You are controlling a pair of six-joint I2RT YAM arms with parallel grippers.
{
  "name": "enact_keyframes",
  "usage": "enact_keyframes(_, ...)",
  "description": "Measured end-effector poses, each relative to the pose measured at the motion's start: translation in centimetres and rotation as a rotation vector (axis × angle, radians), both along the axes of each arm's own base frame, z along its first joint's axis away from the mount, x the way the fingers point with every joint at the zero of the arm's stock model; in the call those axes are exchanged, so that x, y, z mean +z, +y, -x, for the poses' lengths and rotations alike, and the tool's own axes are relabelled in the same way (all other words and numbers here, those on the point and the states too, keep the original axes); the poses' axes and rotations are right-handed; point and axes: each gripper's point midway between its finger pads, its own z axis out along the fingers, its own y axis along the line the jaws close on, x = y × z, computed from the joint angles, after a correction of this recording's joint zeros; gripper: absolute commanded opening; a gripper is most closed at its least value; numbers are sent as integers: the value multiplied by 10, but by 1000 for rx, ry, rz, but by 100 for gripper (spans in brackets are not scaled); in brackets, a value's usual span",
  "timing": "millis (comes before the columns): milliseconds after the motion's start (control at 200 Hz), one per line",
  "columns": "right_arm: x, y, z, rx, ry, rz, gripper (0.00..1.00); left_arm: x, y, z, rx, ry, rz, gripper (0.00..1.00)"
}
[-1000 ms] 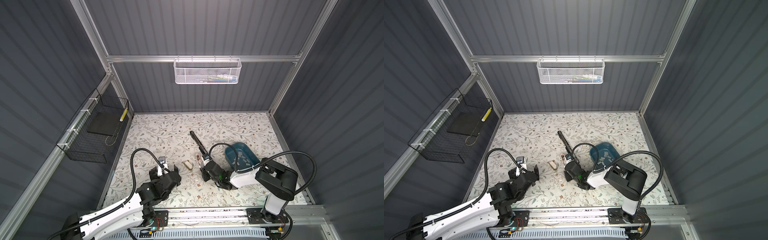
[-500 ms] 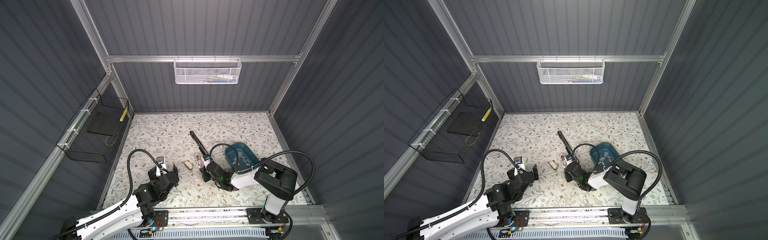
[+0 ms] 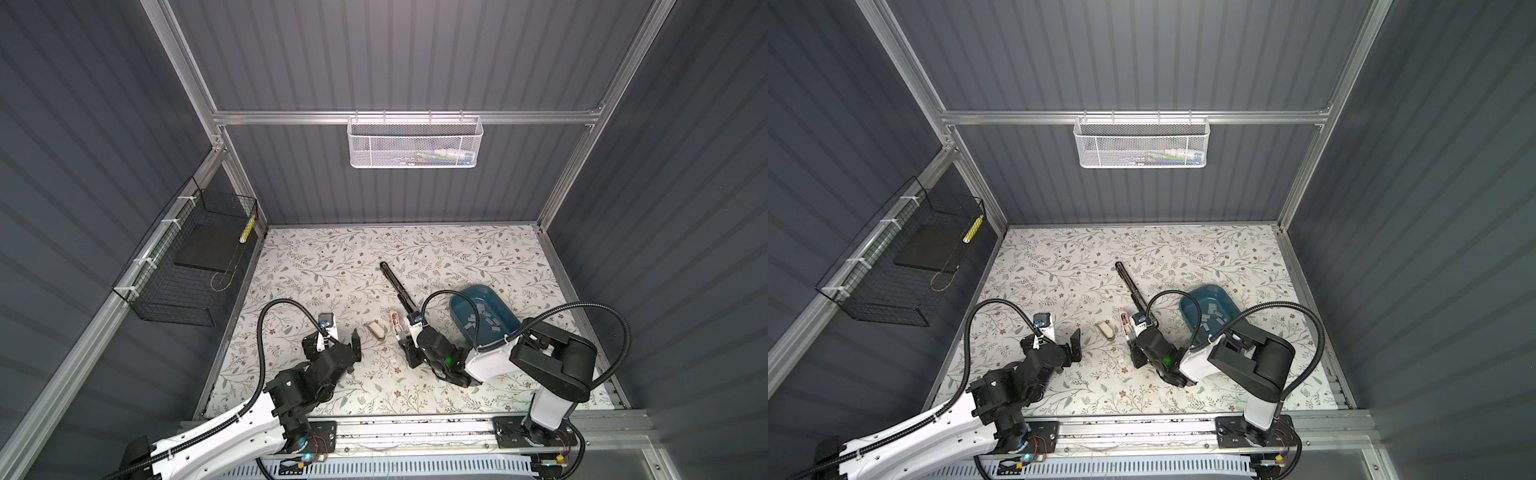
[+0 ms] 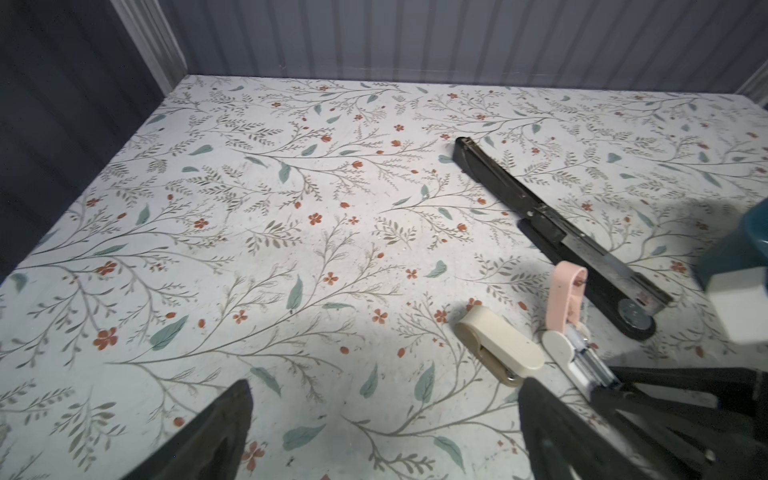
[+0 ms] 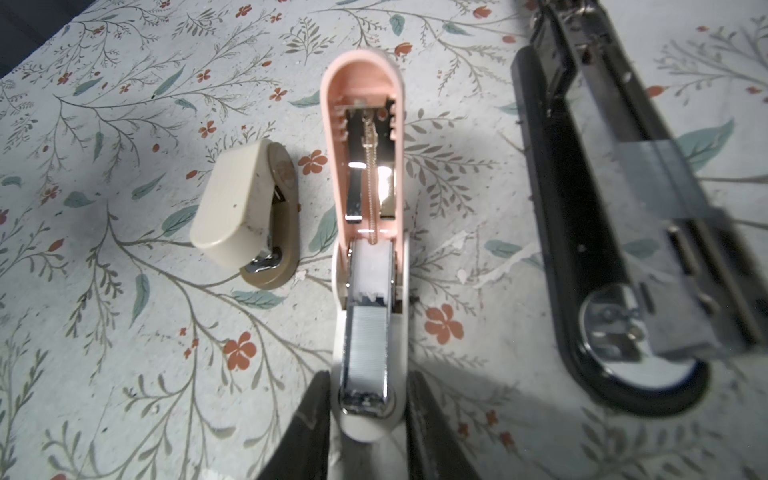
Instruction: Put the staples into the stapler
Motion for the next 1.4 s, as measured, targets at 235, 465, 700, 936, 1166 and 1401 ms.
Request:
enact_keyframes(235, 0, 7, 11, 32, 0, 1, 17, -9, -53, -20, -115, 58, -114, 99)
enact_keyframes(465, 0, 7, 11, 33, 0, 0, 17, -30, -57, -65, -91, 139, -86, 98)
enact_keyframes(700, 0, 6, 12, 33, -3, -6, 18, -46, -49, -101, -80, 226, 16, 97)
enact_keyframes(936, 0, 6, 12, 33, -3, -6, 18, -72, -73, -103, -178, 308, 22, 96)
enact_keyframes(1166, 0, 6, 12, 31, -1, -7, 18, -81, -88, -101, -254, 351, 31, 94)
enact_keyframes(1401, 0, 6, 12, 27, 2, -10, 19, -77, -103, -89, -344, 351, 67, 93)
